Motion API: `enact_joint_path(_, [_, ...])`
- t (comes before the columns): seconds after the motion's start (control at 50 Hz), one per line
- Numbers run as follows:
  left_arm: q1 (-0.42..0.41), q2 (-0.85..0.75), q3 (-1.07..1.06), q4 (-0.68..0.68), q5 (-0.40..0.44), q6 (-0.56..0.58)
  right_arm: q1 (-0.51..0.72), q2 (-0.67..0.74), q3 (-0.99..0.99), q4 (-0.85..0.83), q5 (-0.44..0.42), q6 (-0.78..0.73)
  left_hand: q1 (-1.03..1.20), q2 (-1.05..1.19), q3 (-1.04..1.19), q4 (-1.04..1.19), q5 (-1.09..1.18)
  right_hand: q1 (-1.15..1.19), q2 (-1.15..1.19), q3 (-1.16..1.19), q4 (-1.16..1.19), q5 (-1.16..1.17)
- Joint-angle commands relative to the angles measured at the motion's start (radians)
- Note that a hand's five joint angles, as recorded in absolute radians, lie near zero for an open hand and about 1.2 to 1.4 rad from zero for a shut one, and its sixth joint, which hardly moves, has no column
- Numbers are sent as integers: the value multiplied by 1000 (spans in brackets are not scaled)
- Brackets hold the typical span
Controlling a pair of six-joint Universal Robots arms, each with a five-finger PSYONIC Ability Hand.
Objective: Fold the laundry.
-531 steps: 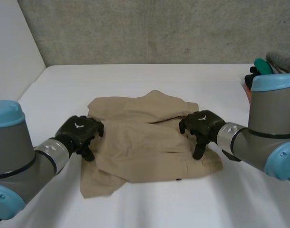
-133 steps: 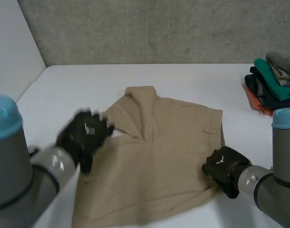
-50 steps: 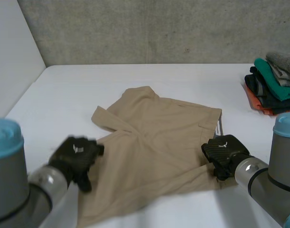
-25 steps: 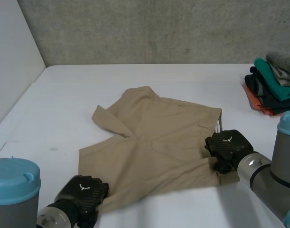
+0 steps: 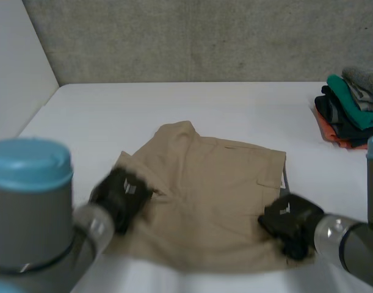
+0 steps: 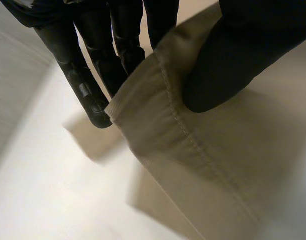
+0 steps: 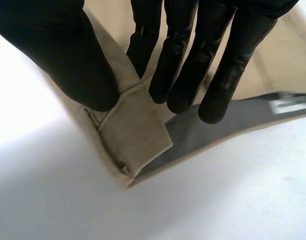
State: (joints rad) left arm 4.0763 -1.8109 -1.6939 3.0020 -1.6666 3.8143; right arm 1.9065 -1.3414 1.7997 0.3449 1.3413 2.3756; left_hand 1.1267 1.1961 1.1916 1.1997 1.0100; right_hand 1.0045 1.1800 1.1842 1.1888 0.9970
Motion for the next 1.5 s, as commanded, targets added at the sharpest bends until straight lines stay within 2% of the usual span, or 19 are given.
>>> enact_joint_path(0.02, [4, -249, 318, 253, 4, 14, 8, 79, -140, -184, 74, 116, 270, 200, 205, 197, 212, 392, 216, 212, 207, 225])
enact_joint_path(0.14, [21, -493, 563, 386, 30, 134, 16, 136, -243, -358, 186, 116, 270, 200, 205, 197, 212, 392, 216, 212, 207, 225])
enact_joint_path(0.24, [64, -689, 761, 489, 70, 258, 17, 304, -367, -529, 228, 116, 270, 200, 205, 197, 212, 392, 216, 212, 207, 225])
enact_joint_path(0.38, [73, -853, 908, 575, 76, 257, 17, 525, -535, -653, 245, 87, 270, 200, 205, 197, 212, 392, 216, 212, 207, 225])
enact_joint_path(0.4, [73, -861, 909, 583, 76, 257, 17, 539, -546, -661, 246, 88, 186, 116, 121, 113, 128, 300, 124, 120, 115, 133])
enact_joint_path(0.42, [72, -867, 909, 592, 74, 255, 19, 551, -556, -670, 246, 85, -141, -210, -206, -214, -199, -178, -353, -358, -362, -345])
enact_joint_path(0.44, [67, -870, 899, 613, 74, 254, 19, 571, -574, -681, 257, 82, -798, -867, -863, -871, -856, -830, -1005, -1010, -1014, -997])
enact_joint_path(0.46, [65, -869, 892, 626, 76, 254, 17, 574, -580, -682, 260, 86, -952, -1022, -1017, -1025, -1010, -830, -1005, -1010, -1014, -997])
enact_joint_path(0.56, [46, -811, 820, 718, 67, 235, 8, 516, -556, -681, 276, 148, -952, -1022, -1017, -1025, -1010, -830, -1005, -1010, -1014, -997])
enact_joint_path(0.64, [35, -685, 691, 744, 48, 190, 6, 371, -468, -638, 274, 249, -952, -1022, -1017, -1025, -1010, -830, -1005, -1010, -1014, -997])
enact_joint_path(0.74, [19, -492, 466, 742, 7, 81, -24, 199, -331, -435, 233, 355, -952, -1022, -1017, -1025, -1010, -830, -1005, -1010, -1014, -997])
enact_joint_path(0.86, [16, -325, 271, 733, -21, -42, -66, 150, -218, -255, 128, 456, -952, -1022, -1017, -1025, -1010, -758, -934, -938, -942, -925])
enact_joint_path(1.06, [19, -231, 111, 730, -21, -119, -90, 183, -111, -386, 73, 488, -952, -1022, -1017, -1025, -1010, -685, -860, -864, -869, -852])
enact_joint_path(1.1, [19, -232, 105, 730, -21, -119, -92, 217, -112, -415, 76, 478, -952, -1022, -1017, -1025, -1010, -609, -784, -789, -793, -776])
enact_joint_path(1.18, [19, -232, 96, 730, -22, -119, -96, 280, -129, -481, 84, 475, -952, -1022, -1017, -1025, -1010, -189, -365, -369, -374, -356])
enact_joint_path(1.22, [19, -232, 92, 730, -22, -119, -101, 297, -141, -506, 87, 464, -952, -1022, -1017, -1025, -1010, 358, 182, 178, 174, 191])
enact_joint_path(1.32, [19, -223, 88, 729, -22, -119, -130, 248, -114, -509, 128, 435, -952, -1022, -1017, -1025, -1010, 392, 216, 212, 207, 225])
enact_joint_path(1.4, [21, -197, 82, 715, -22, -119, -165, 95, -62, -497, 119, 401, -952, -1022, -1017, -1025, -1010, 392, 216, 212, 207, 225])
enact_joint_path(1.5, [29, -163, 65, 696, -22, -120, -257, 7, -37, -407, 93, 170, -952, -1022, -1017, -1025, -1010, 392, 216, 212, 207, 225])
